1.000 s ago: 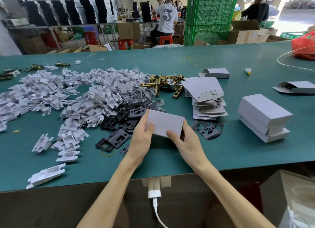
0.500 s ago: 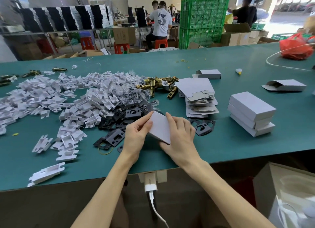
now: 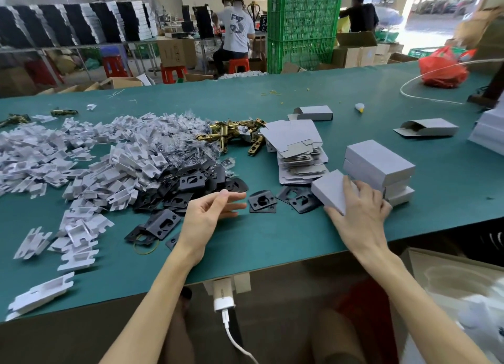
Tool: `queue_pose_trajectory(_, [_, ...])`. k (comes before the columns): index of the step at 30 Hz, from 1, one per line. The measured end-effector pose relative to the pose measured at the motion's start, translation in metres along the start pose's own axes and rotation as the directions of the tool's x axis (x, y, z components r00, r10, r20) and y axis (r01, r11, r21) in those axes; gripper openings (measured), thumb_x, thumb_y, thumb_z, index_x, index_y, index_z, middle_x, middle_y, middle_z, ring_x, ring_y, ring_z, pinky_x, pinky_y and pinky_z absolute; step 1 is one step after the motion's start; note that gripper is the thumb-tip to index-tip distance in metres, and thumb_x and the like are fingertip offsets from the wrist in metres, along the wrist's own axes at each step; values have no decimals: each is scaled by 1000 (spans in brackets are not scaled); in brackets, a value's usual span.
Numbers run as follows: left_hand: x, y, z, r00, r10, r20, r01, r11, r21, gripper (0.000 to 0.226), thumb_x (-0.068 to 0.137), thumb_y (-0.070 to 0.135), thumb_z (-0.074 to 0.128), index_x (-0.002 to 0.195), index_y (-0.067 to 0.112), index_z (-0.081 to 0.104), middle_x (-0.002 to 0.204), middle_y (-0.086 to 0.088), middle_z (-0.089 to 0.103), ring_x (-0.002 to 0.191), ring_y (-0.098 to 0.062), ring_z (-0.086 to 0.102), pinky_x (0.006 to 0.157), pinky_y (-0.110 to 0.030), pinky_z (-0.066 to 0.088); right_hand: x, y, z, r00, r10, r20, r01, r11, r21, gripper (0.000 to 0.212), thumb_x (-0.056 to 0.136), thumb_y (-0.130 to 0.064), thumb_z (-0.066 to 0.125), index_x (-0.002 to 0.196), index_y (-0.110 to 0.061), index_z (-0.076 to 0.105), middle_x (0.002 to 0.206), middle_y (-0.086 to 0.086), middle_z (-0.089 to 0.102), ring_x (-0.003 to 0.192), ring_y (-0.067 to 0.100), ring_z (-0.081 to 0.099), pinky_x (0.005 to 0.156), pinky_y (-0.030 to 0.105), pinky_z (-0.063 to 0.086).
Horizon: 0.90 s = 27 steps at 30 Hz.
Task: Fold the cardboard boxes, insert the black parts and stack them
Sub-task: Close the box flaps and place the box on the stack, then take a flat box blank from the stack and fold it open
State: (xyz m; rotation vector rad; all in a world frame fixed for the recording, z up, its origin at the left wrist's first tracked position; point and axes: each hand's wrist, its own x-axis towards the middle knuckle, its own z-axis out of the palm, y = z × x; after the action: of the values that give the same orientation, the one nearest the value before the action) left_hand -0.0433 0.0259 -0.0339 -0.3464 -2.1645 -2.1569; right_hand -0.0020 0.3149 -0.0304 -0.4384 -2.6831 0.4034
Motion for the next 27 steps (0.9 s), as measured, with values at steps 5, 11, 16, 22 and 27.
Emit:
queue_pose_trajectory(5, [0,-2,-1,1000,-8,8,8,1000,13,35,111,22,48,108,7,80,111,-6,79,100,-28,77,87,-33,62,-1,-4,1,997,-60,-44,47,965,-258,57,95,-22,62,146,-3,44,152,12,41,136,34,31,107,49,19])
queue_pose_trajectory(11, [0,-2,0,1000,-6,19,6,1000,17,36,111,21,47,108,6,79,109,-6,80,99,-27,77,86,-33,62,-9,-33,6,964,-260,-57,266,936,230,47,96,2,56,143,1,53,147,11,53,137,26,47,116,28,29])
queue_pose_trajectory(16, [-2,-3,-1,1000,-13,19,13,1000,-2,36,111,21,48,105,6,80,107,-8,80,98,-28,77,85,-31,62,1,-25,12,992,-119,39,90,897,434,43,98,1,49,140,-3,56,142,8,58,132,24,52,115,27,32])
queue_pose_trajectory(22, [-1,-4,-2,1000,-14,28,14,1000,-13,36,111,21,49,104,8,81,106,-8,80,97,-29,78,83,-29,61,29,-6,8,990,-95,101,36,881,472,40,94,3,53,132,-5,64,132,10,66,123,24,61,109,24,37])
queue_pose_trajectory(27, [-1,-4,-3,1000,-22,22,23,999,-24,36,110,23,49,102,10,82,106,-8,80,98,-29,77,84,-30,61,42,19,6,996,-70,62,37,904,426,41,91,8,51,126,-5,68,130,11,68,123,27,62,115,34,39])
